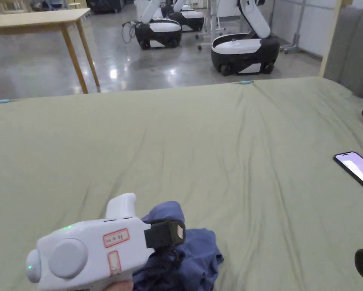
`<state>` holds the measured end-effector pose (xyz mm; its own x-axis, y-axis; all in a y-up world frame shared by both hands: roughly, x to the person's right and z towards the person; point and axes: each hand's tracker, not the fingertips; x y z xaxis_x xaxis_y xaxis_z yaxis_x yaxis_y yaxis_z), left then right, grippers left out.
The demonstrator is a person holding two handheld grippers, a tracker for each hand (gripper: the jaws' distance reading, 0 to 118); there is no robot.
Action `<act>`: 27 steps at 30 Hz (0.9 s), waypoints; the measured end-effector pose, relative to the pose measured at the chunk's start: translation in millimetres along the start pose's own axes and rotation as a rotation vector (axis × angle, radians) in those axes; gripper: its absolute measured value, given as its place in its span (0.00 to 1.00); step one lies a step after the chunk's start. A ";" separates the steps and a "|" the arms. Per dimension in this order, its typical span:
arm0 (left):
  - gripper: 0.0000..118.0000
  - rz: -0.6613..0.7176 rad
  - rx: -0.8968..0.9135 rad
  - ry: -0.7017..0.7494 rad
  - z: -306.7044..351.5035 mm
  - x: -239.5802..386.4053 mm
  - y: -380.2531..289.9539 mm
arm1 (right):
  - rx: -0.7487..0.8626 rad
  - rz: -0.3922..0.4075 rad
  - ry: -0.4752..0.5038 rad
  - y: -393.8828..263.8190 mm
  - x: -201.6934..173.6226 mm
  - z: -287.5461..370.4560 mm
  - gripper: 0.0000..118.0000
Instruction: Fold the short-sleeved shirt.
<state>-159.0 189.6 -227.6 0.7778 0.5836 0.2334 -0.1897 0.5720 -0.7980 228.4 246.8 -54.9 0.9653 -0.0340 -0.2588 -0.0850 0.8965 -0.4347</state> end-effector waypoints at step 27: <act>0.00 0.103 0.159 -0.044 122.7 -57.9 -41.6 | -0.019 -0.002 -0.011 1.1 3.9 -1.8 0.01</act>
<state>-269.6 202.8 -139.8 0.7233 0.6662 0.1819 -0.3621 0.5901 -0.7216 231.6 246.9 -58.0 0.9682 -0.0308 -0.2484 -0.0877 0.8878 -0.4518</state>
